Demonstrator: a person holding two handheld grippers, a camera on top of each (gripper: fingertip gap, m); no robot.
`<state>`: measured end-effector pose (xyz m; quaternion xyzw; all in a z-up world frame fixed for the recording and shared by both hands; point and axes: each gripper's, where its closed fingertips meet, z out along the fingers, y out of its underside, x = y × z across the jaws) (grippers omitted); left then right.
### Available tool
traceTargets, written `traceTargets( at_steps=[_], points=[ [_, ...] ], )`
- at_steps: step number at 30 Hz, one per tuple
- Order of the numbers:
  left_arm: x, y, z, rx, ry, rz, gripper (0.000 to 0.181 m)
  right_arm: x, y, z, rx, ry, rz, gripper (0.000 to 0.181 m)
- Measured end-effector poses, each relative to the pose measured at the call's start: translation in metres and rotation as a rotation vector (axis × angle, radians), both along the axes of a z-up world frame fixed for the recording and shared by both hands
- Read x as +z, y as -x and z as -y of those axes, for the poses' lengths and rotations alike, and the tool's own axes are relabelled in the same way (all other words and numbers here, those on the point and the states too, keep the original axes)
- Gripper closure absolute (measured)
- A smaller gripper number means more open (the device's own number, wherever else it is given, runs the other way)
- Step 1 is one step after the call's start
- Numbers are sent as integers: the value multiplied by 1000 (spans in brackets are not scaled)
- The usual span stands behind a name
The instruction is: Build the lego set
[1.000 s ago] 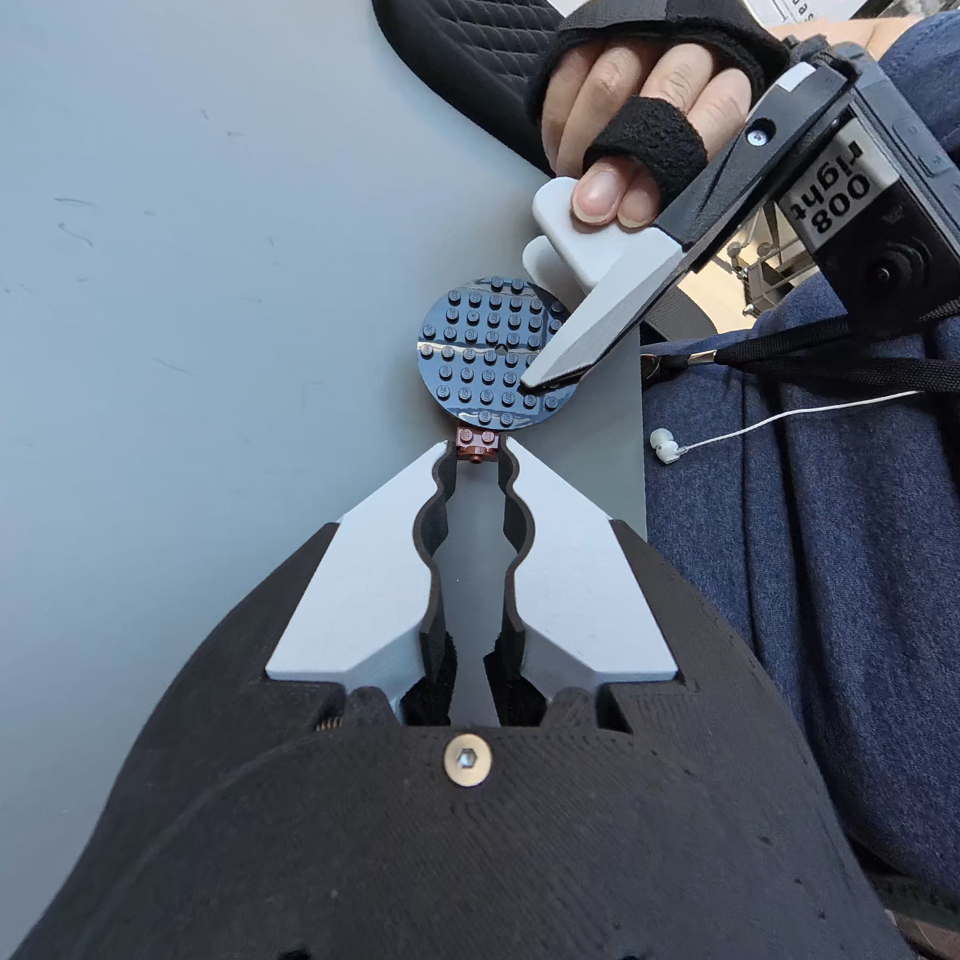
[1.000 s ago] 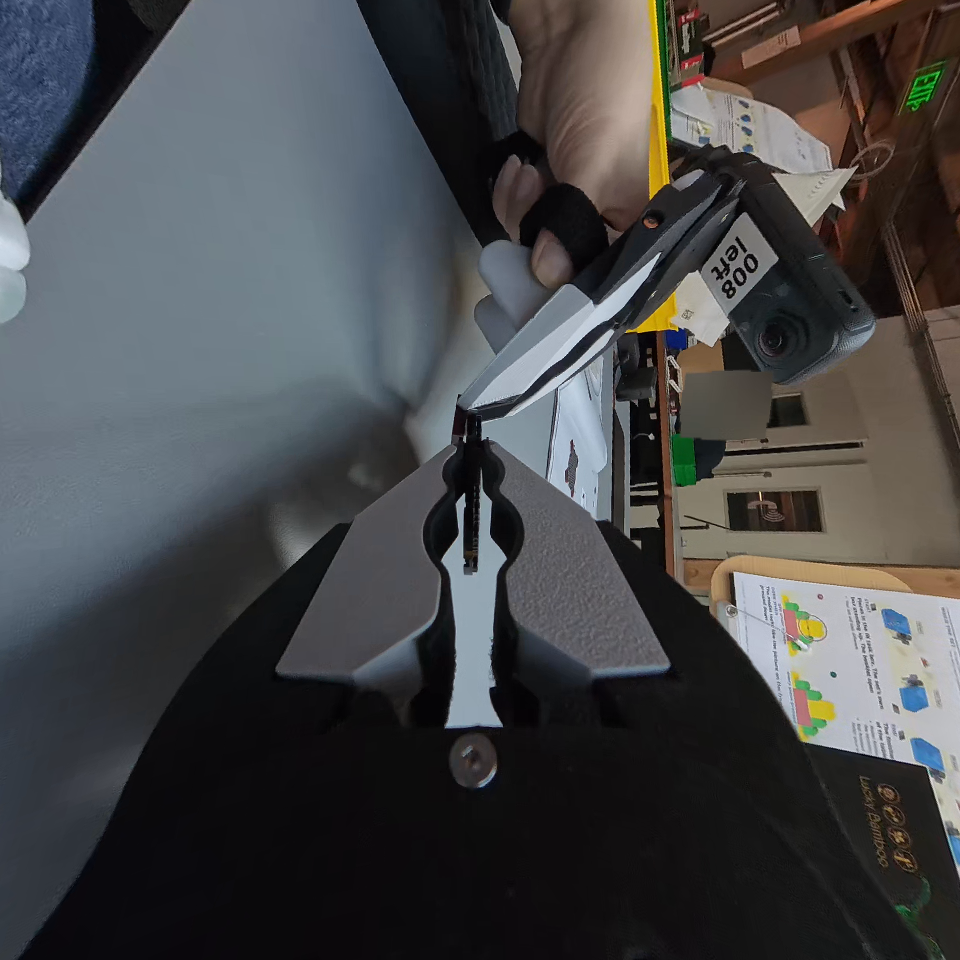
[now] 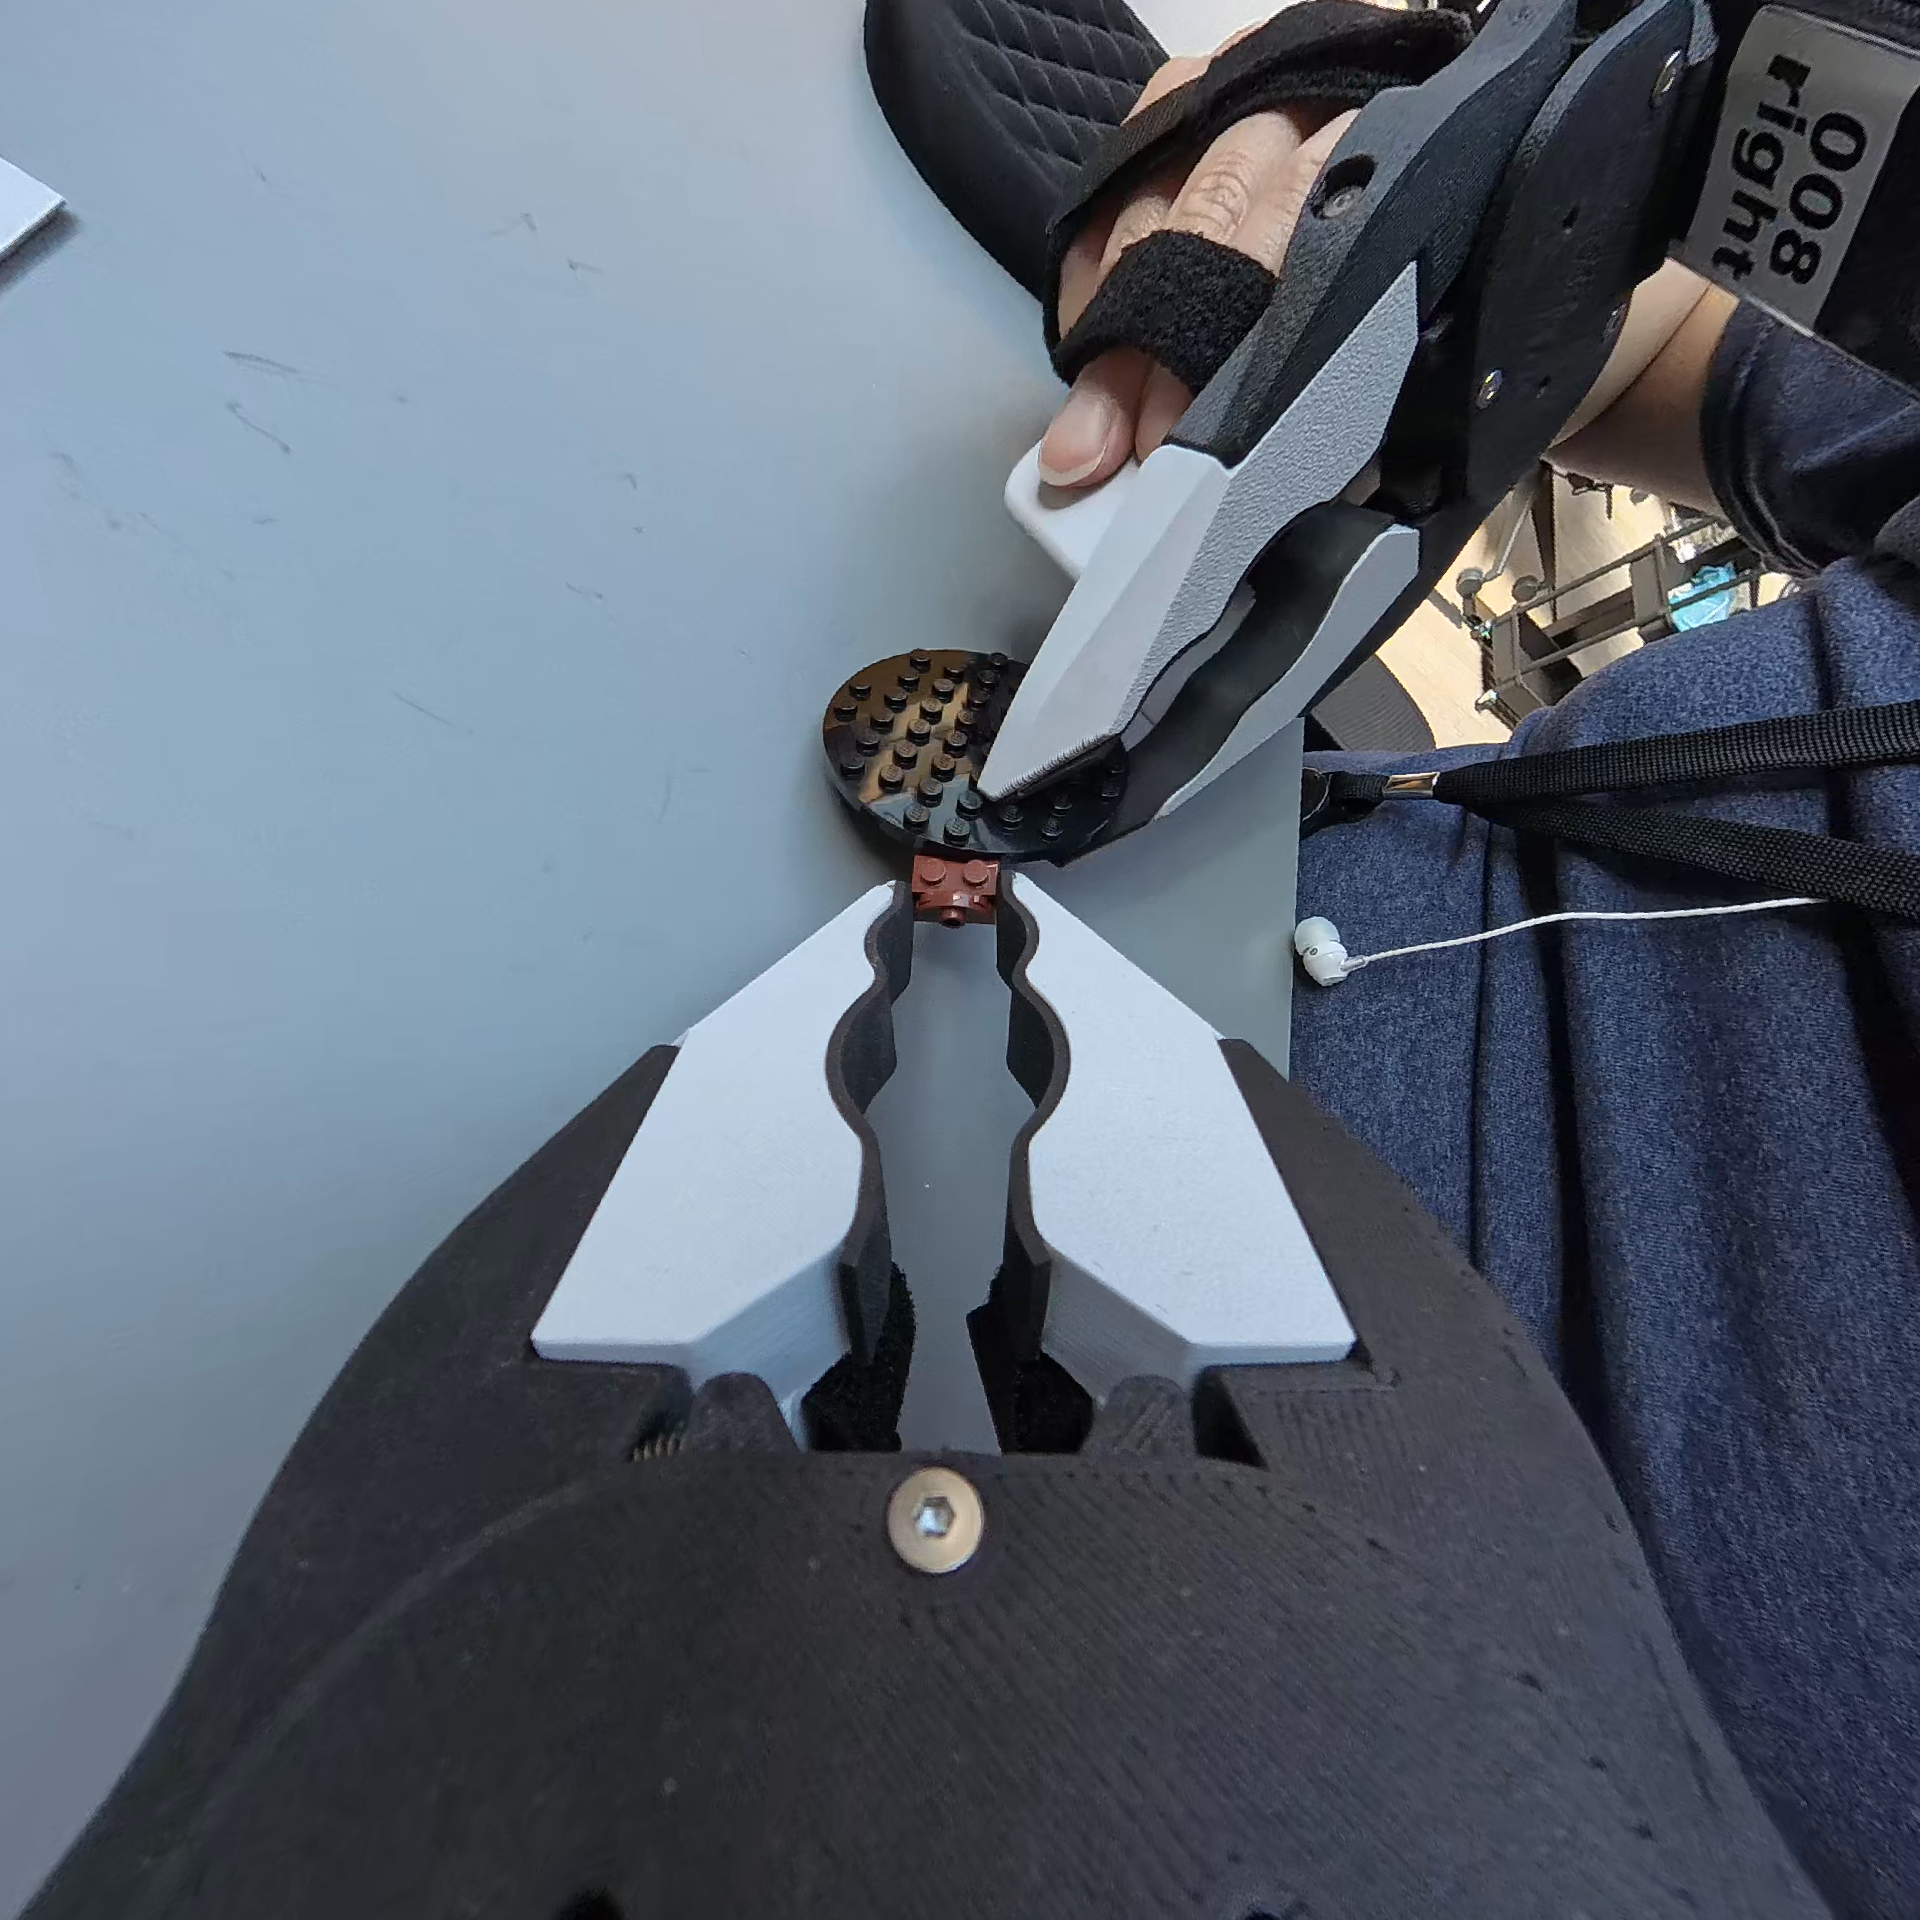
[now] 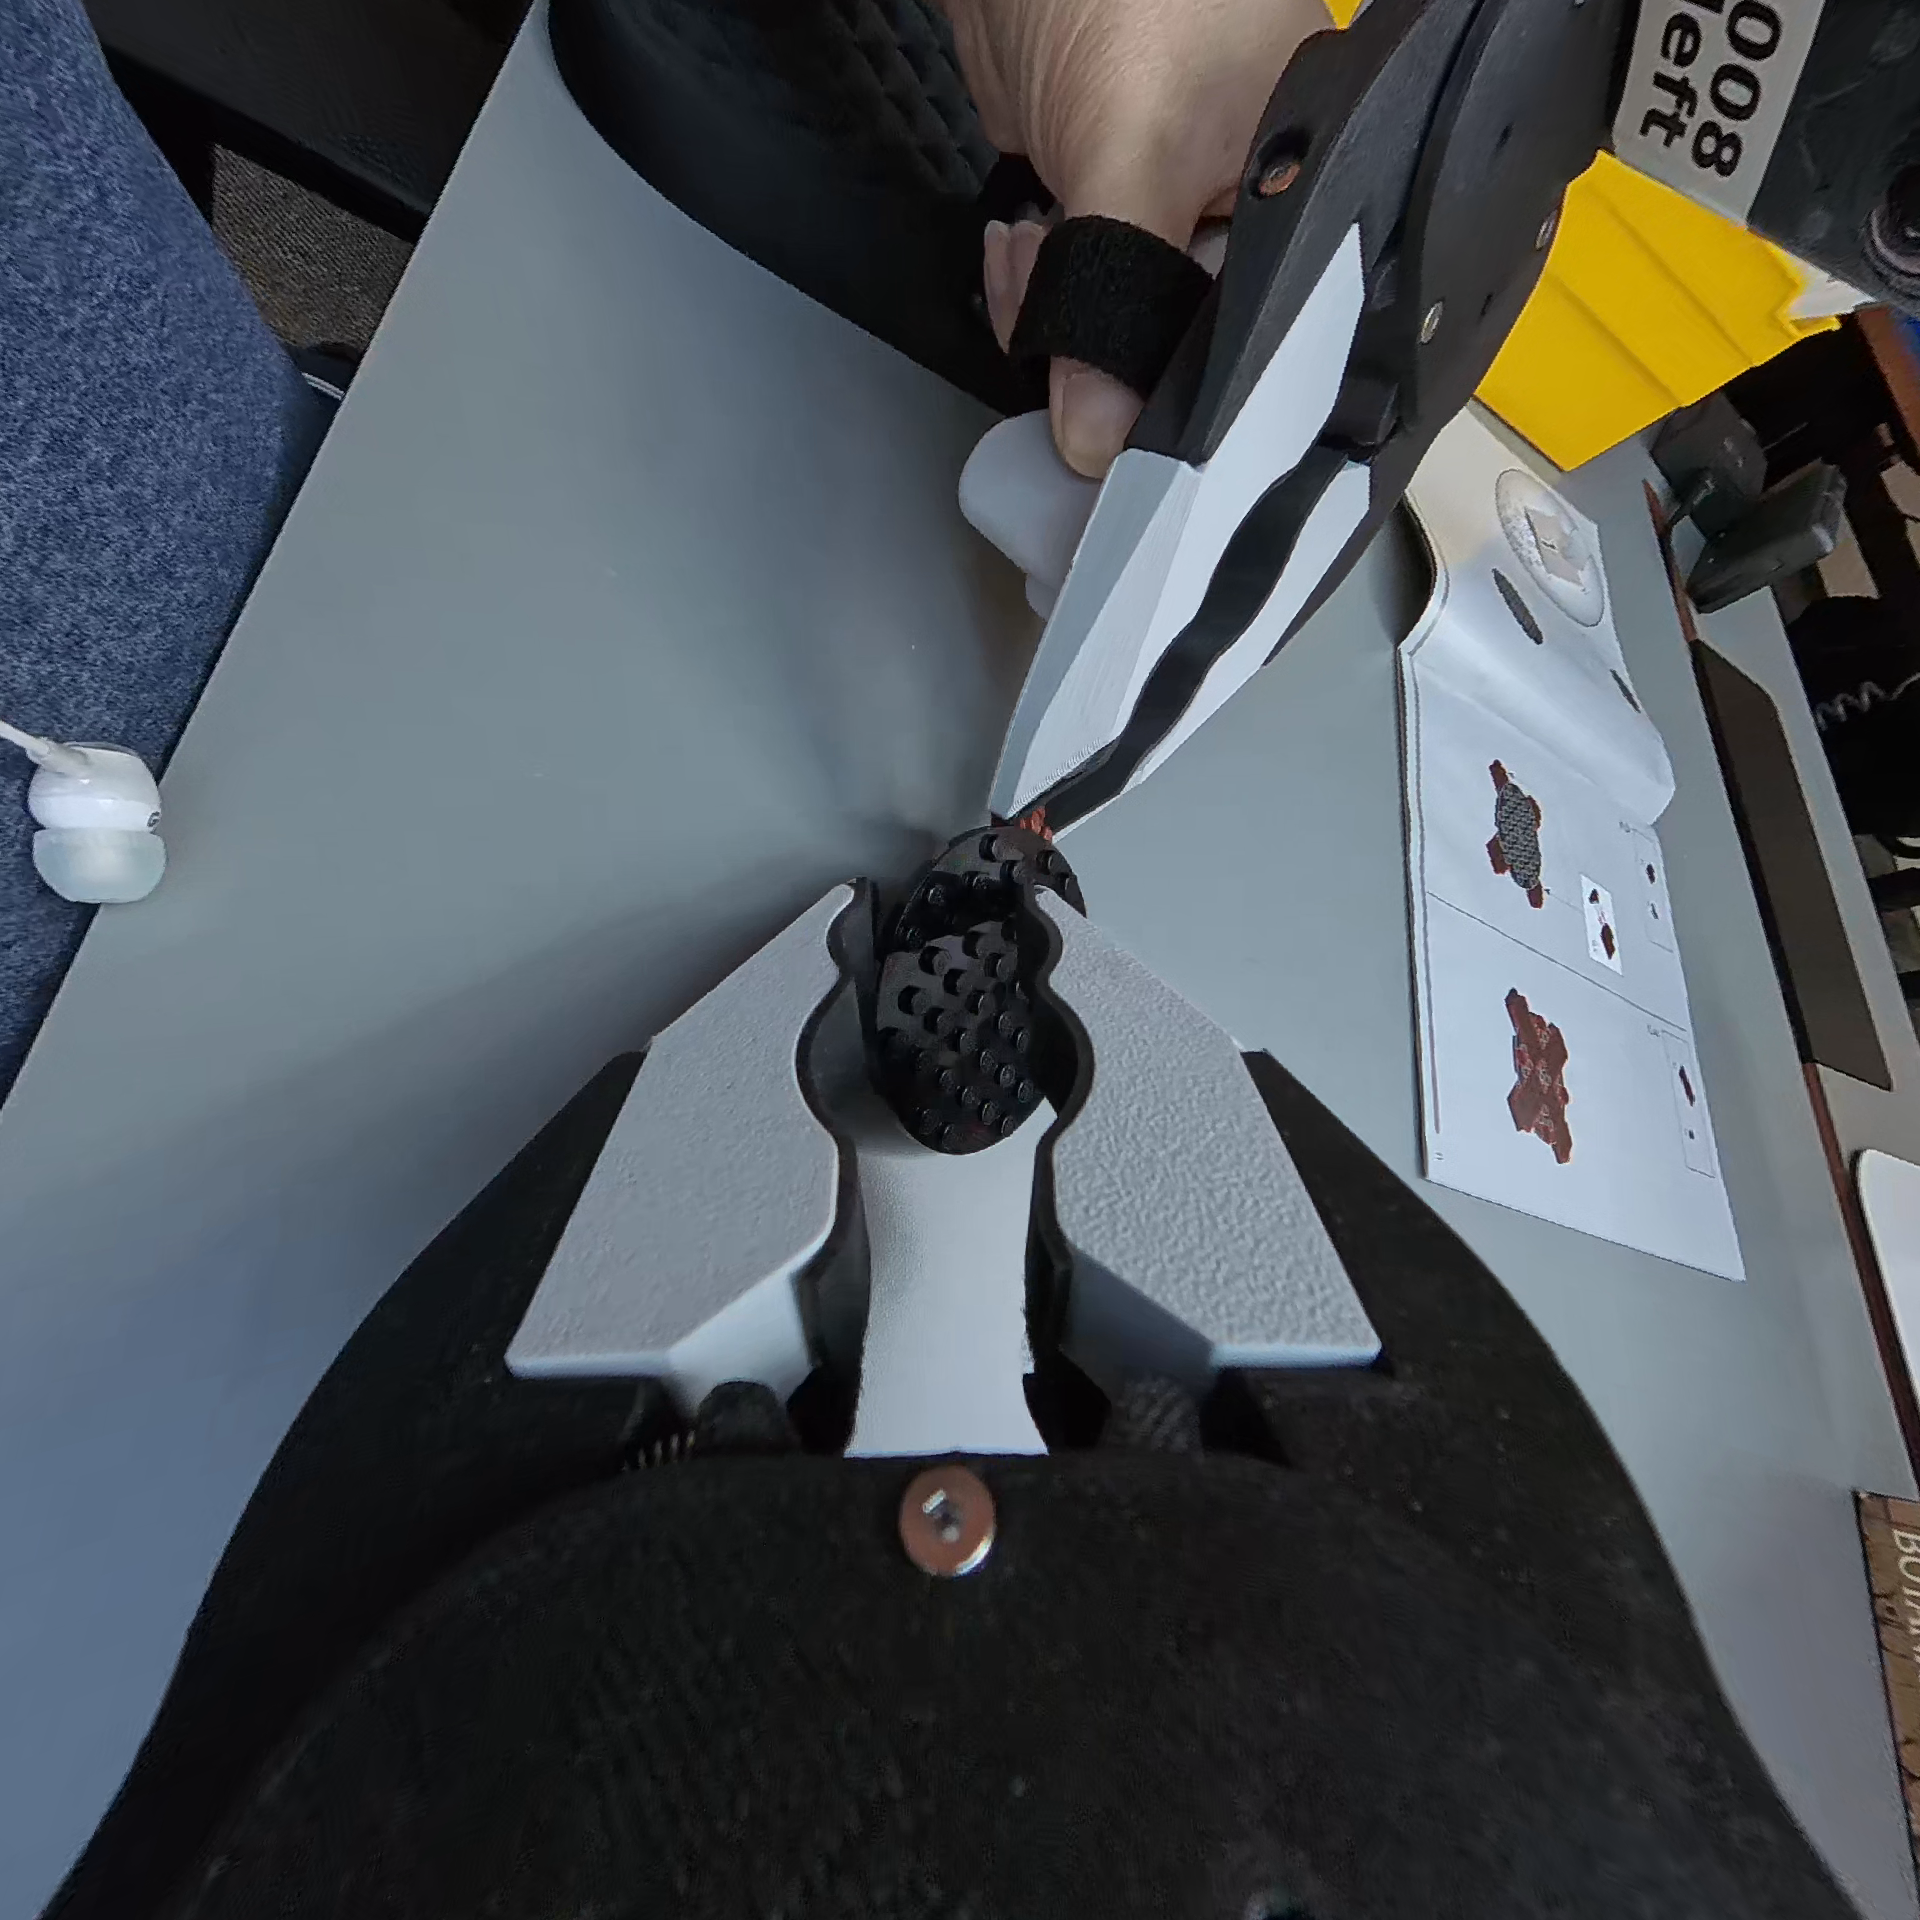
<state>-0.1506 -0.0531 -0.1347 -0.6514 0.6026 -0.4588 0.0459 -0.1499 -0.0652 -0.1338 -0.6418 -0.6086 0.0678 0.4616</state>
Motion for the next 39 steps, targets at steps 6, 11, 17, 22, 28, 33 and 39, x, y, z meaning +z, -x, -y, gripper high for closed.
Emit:
traceTargets(
  at_steps=[6, 11, 17, 22, 28, 33, 39],
  points=[
    [-2, -1, 0, -1, -15, -2, 167, 1, -2, 2, 1, 63, -35, 156],
    [3, 1, 3, -47, -36, 15, 167, 2, -4, 6, 63, 12, -15, 157],
    [8, -1, 7, -105, -53, 39, 167, 8, -5, 11, 122, 20, -67, 157],
    [15, -3, 4, -99, -60, 34, 167, 16, -6, 10, 123, 37, -130, 157],
    [20, -3, 4, -119, -110, 46, 167, 20, -7, 8, 157, -11, -138, 158],
    [26, -7, -6, -86, -196, 81, 167, 25, -11, -2, 154, -147, -15, 158],
    [36, -15, -20, -19, -383, 174, 168, 30, -20, -22, 81, -348, 182, 159]
  ],
)
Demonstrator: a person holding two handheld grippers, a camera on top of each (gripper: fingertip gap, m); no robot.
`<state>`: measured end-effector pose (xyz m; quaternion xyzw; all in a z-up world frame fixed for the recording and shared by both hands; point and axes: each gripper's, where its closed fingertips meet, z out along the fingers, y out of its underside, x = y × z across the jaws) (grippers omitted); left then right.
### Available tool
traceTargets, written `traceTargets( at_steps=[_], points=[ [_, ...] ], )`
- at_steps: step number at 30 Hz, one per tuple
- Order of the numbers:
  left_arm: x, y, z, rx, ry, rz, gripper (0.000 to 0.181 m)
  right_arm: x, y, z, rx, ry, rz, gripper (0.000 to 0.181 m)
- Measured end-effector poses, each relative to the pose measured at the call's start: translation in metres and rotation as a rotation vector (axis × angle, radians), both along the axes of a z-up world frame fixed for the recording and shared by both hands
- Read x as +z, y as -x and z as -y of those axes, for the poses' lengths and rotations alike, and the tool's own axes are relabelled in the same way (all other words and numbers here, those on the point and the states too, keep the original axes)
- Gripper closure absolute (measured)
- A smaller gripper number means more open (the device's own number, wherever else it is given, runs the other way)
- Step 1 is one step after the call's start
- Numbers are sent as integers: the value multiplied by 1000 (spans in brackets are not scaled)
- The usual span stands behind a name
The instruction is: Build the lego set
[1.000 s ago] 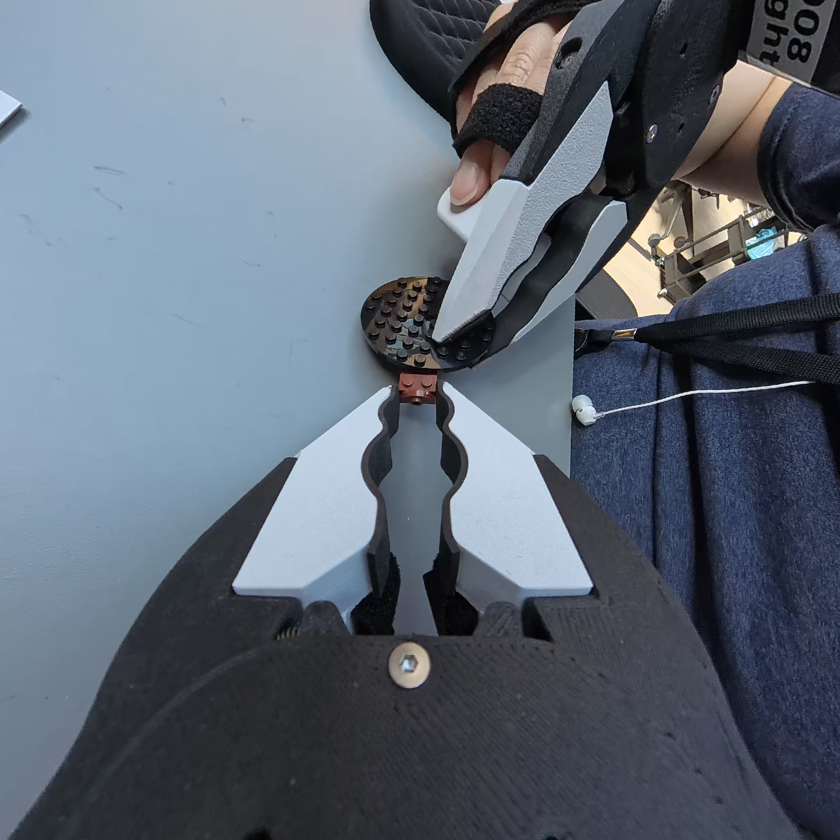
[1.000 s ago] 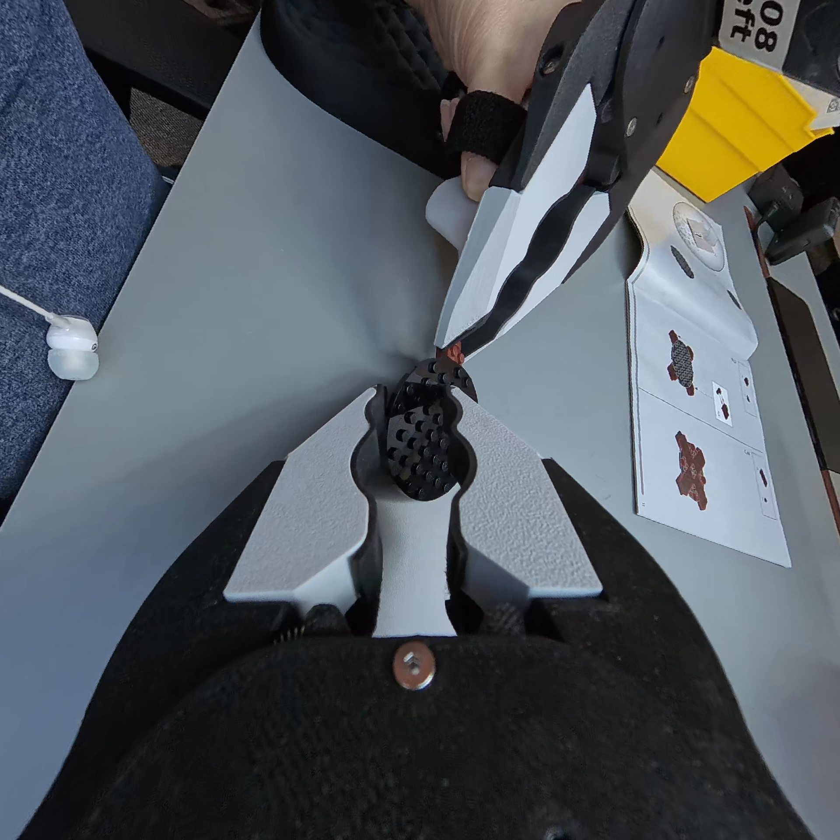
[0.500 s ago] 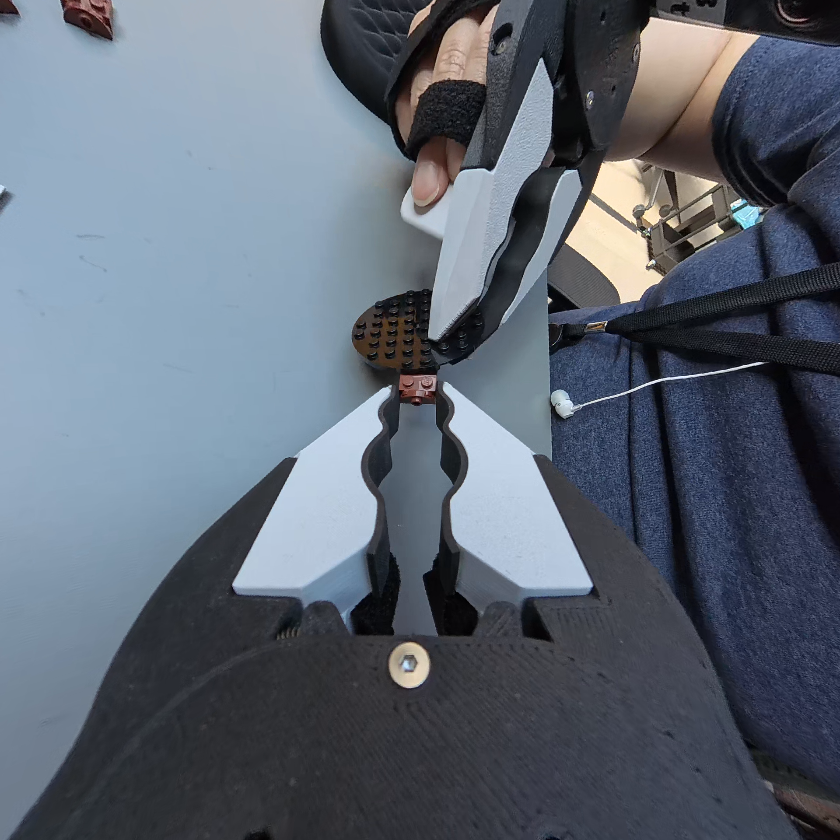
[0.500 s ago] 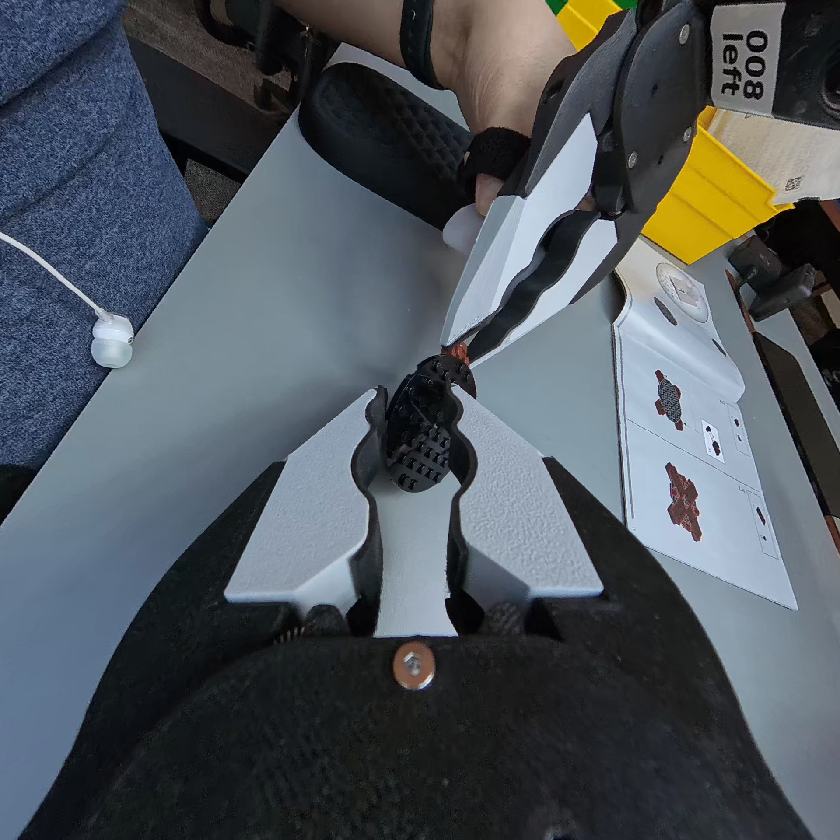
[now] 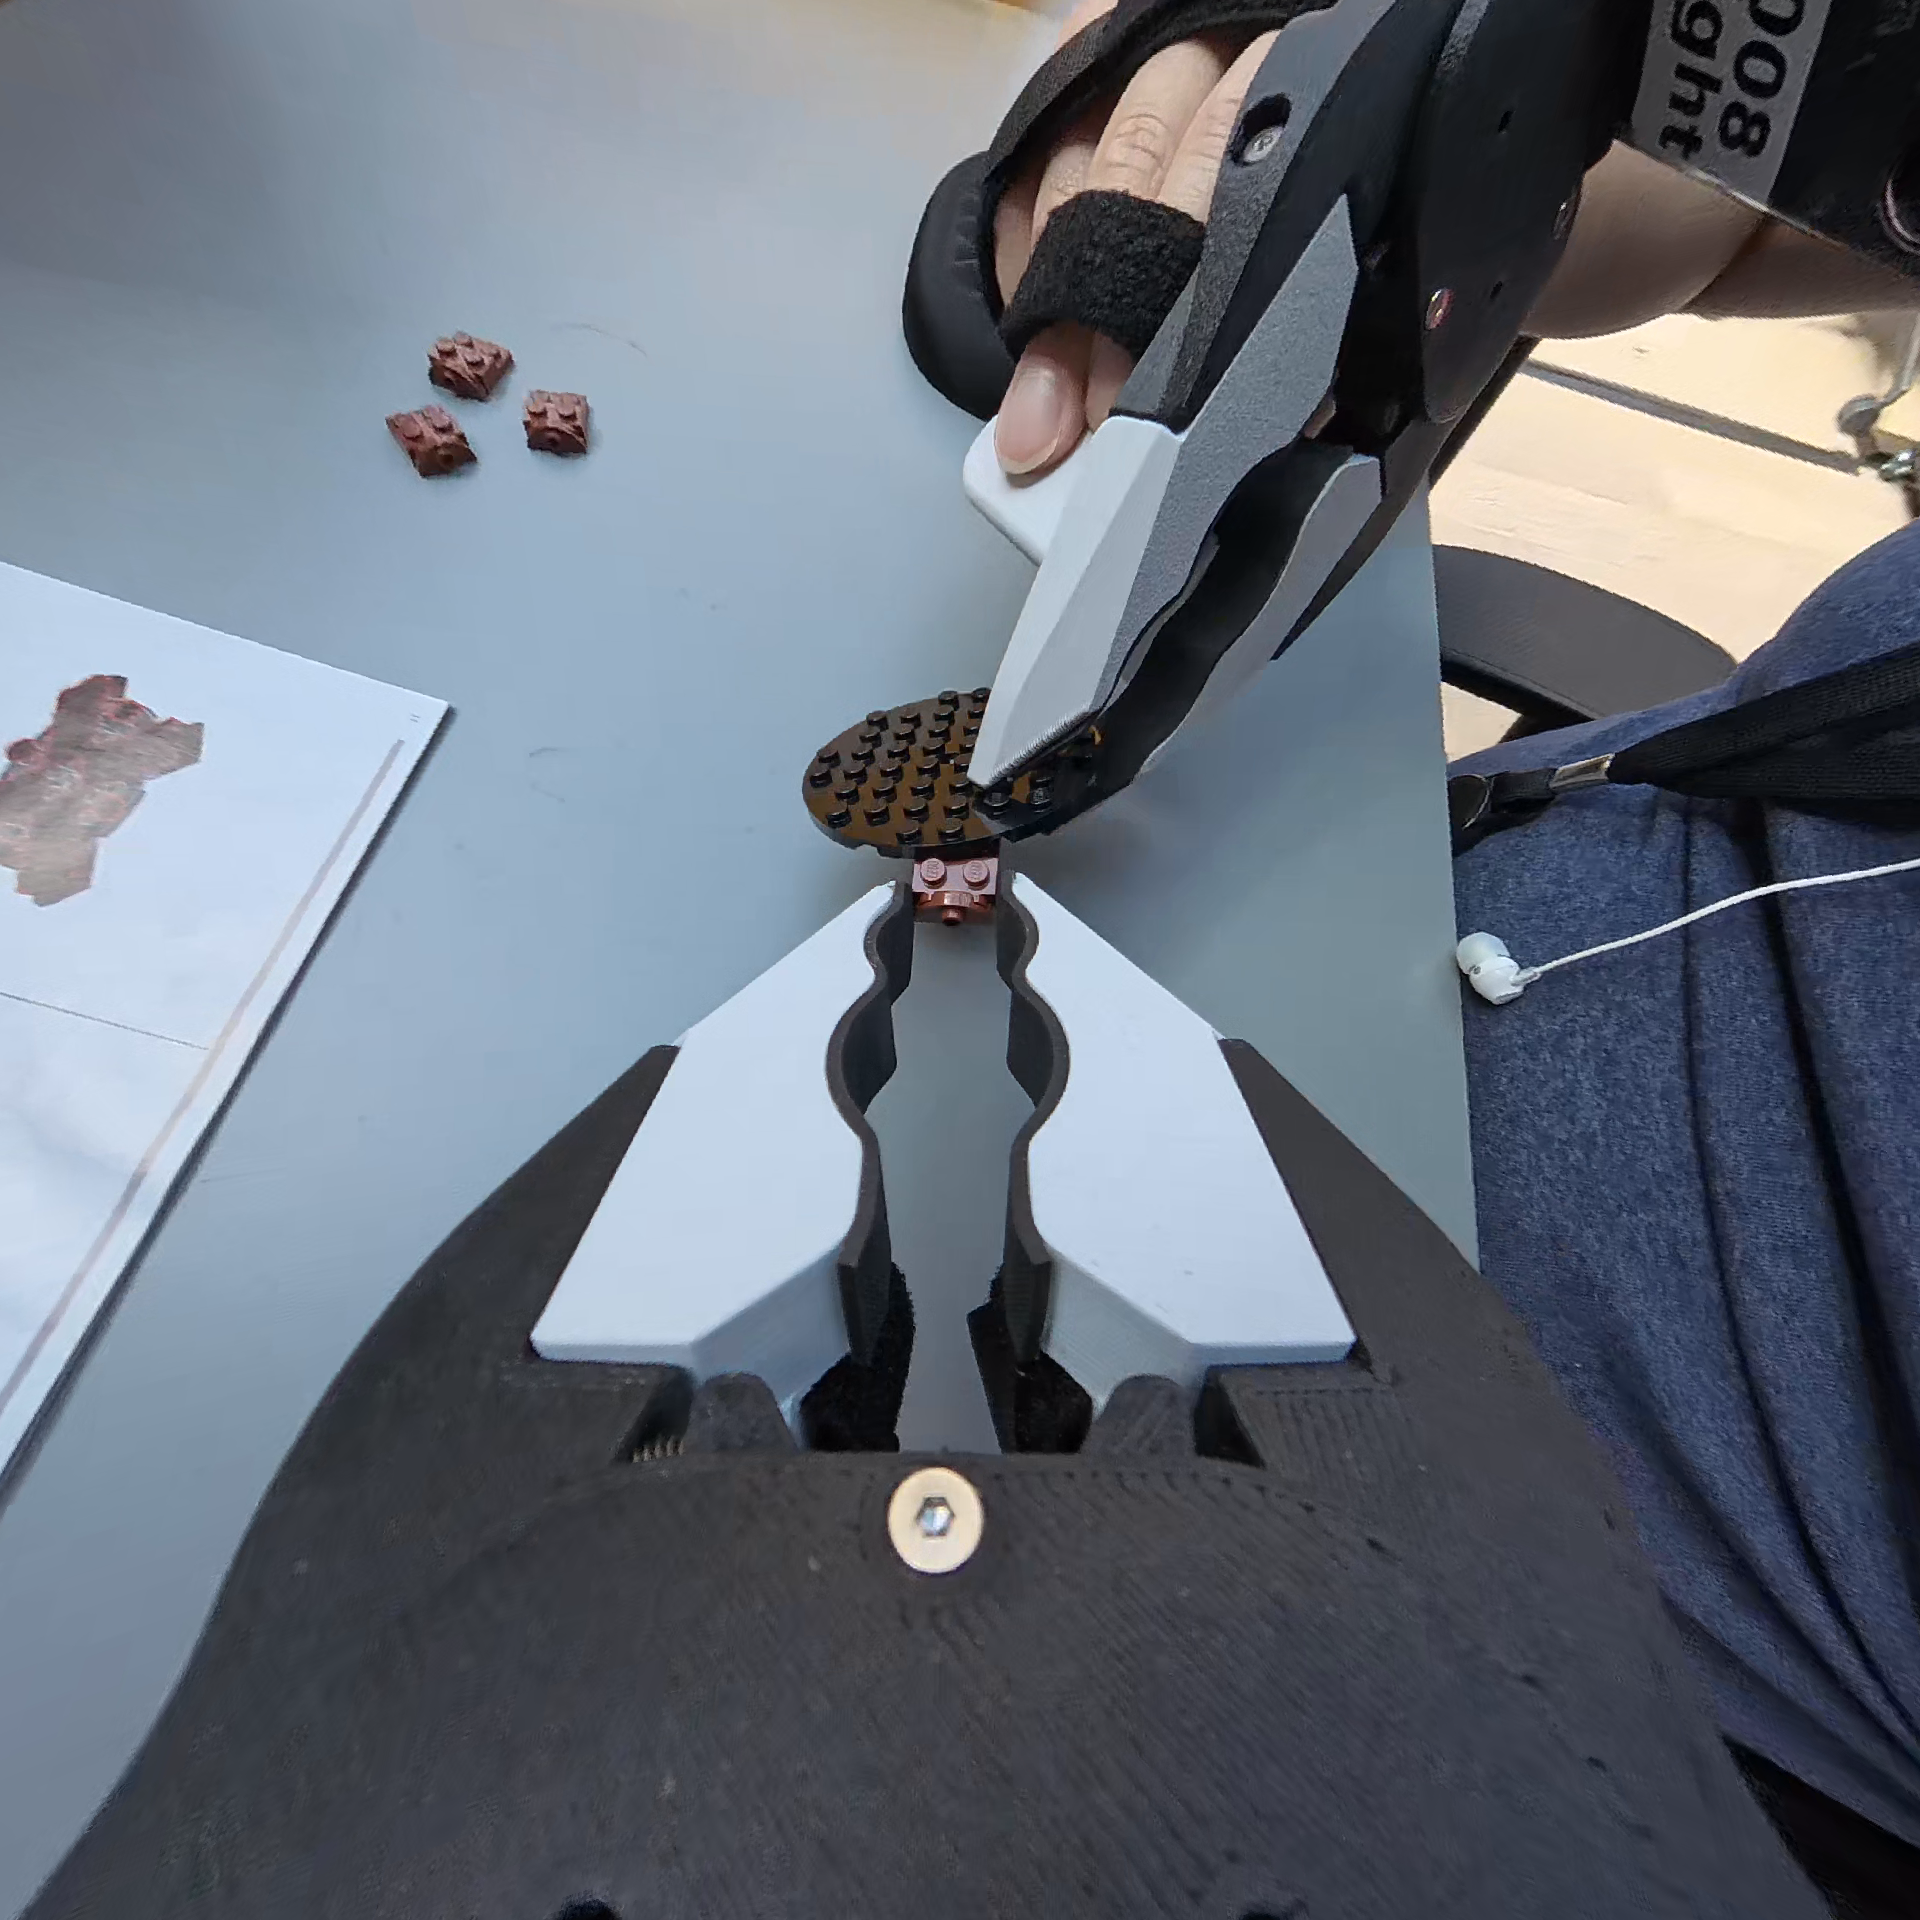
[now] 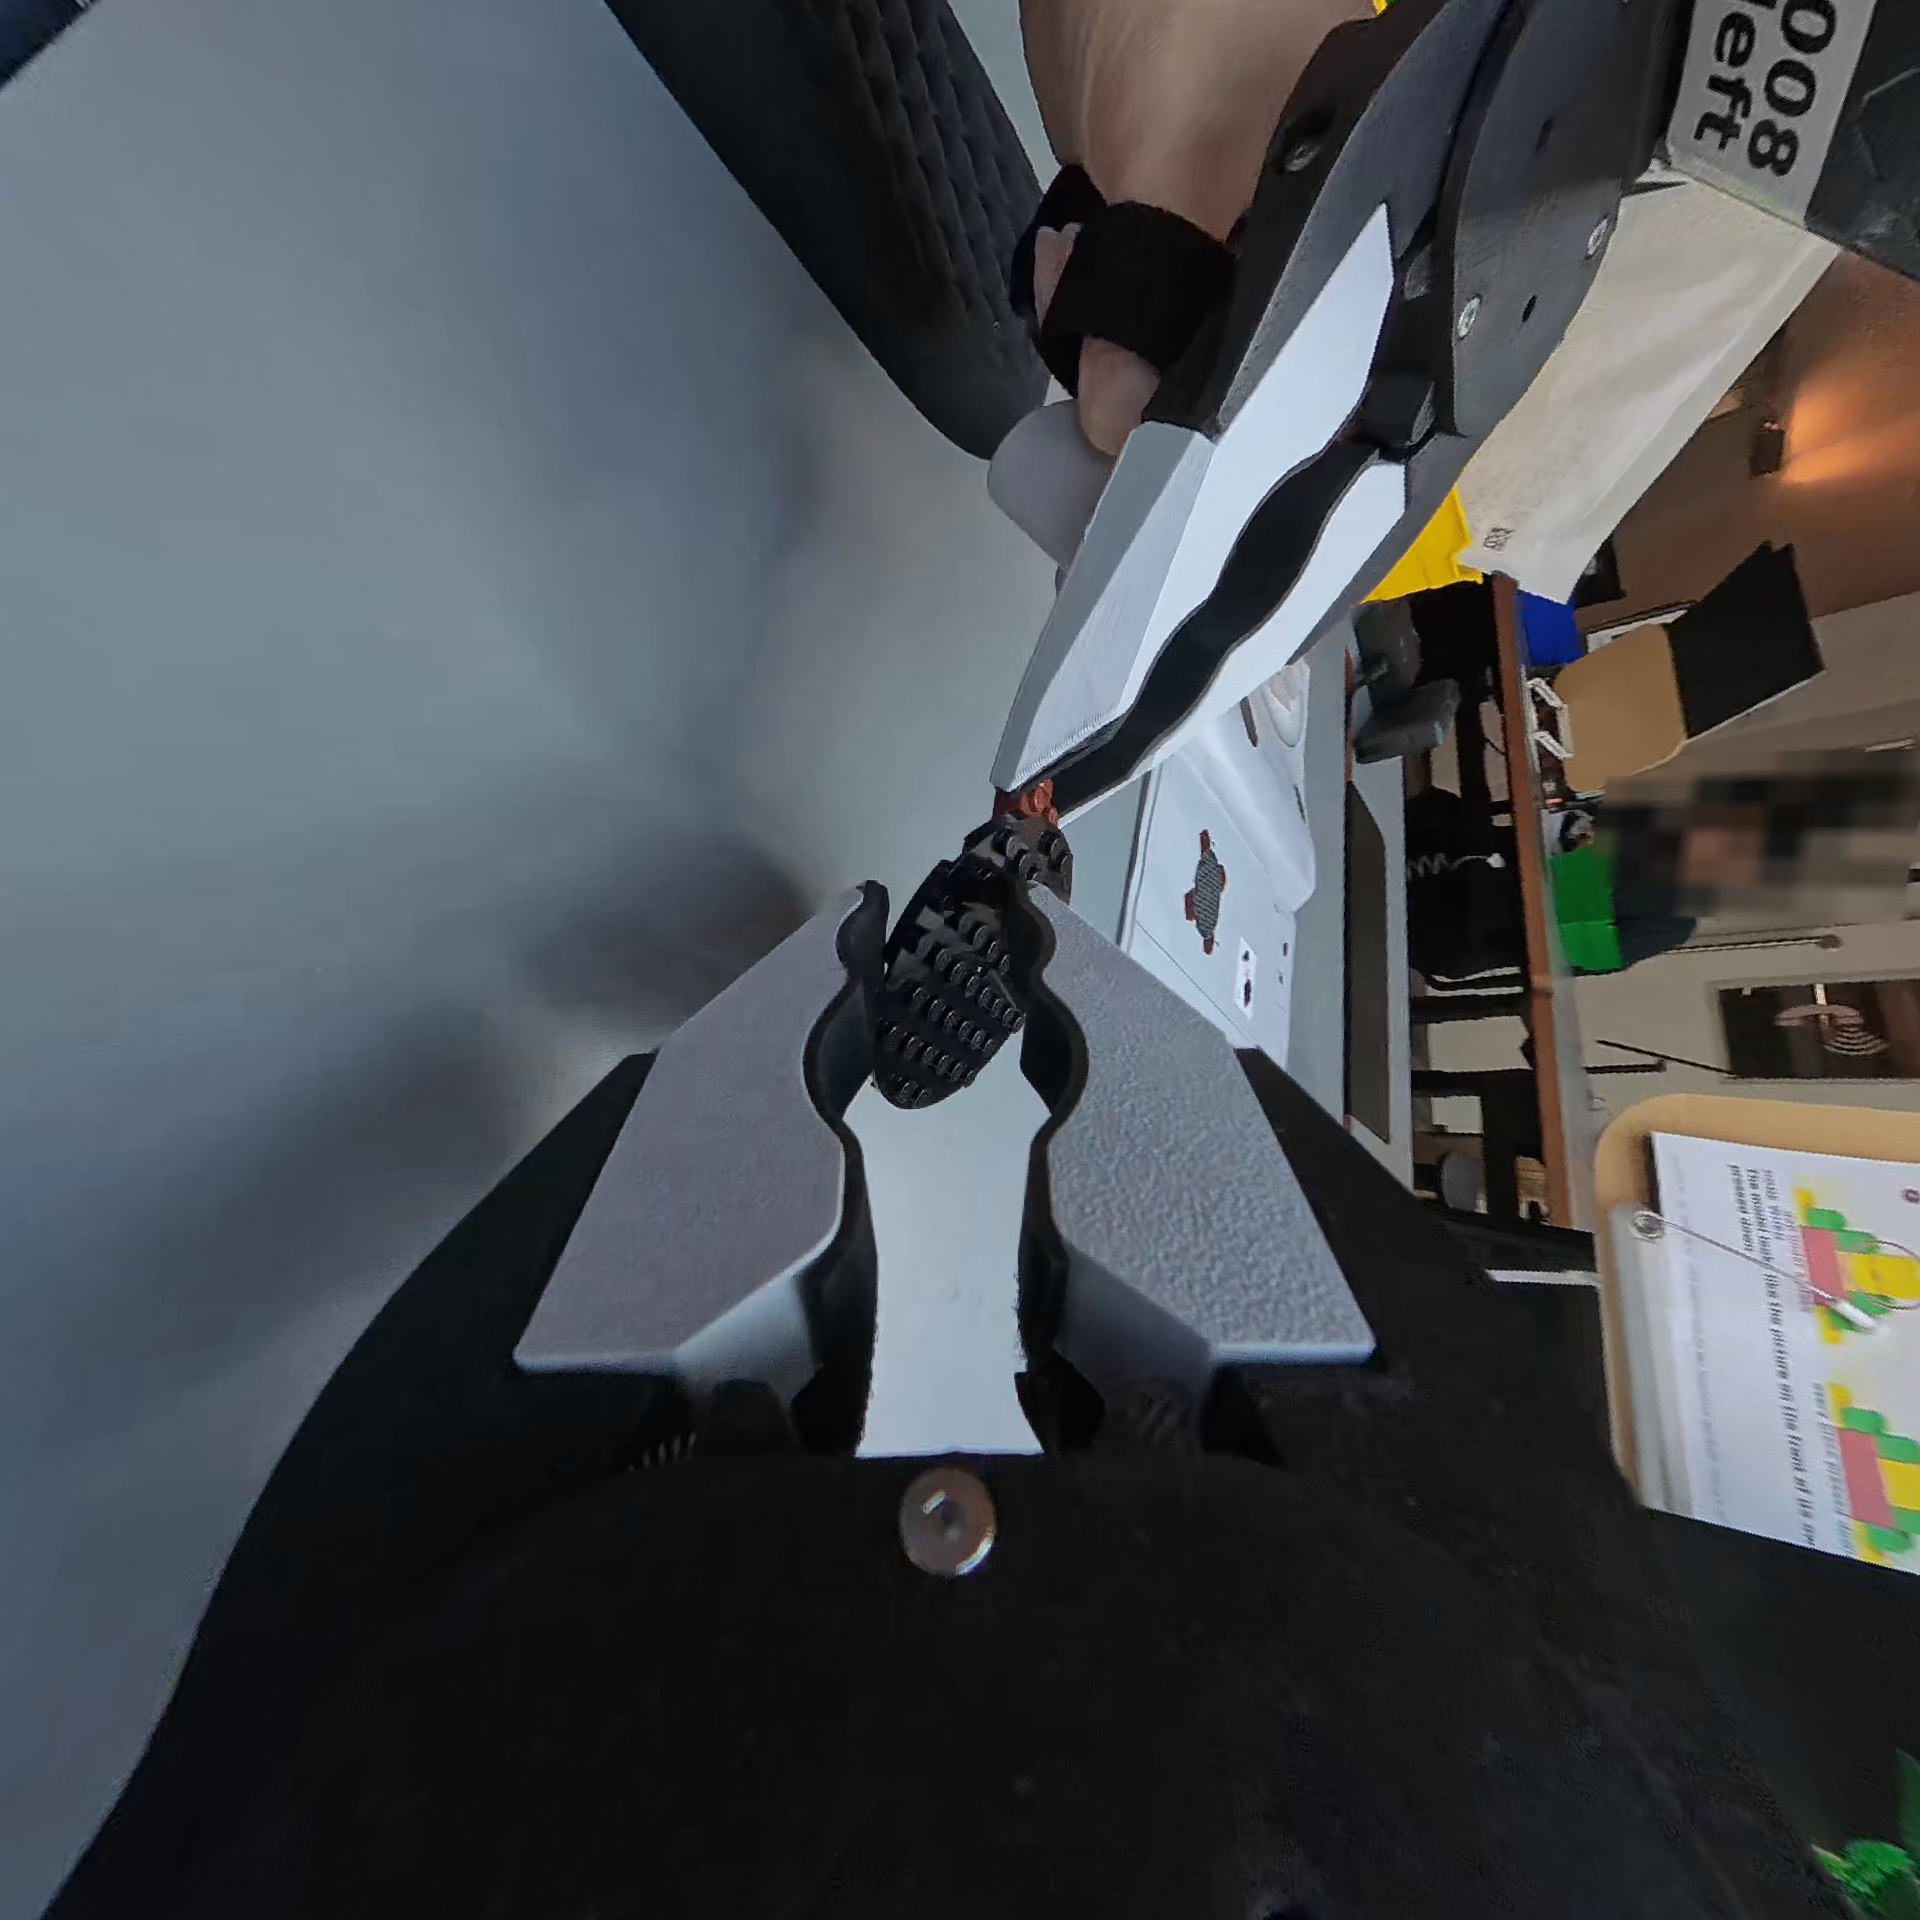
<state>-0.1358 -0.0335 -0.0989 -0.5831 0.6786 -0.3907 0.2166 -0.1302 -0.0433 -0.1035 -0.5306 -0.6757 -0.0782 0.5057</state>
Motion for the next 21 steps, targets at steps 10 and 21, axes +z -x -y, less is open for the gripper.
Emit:
traceTargets(
  at_steps=[10, 21],
  points=[
    [2, 4, -7, 52, -72, 1, 168, 13, -2, -3, -23, -47, 70, 172],
    [13, 4, 2, 57, 342, 36, 167, 30, -5, -9, -63, 136, -212, 178]
  ],
)
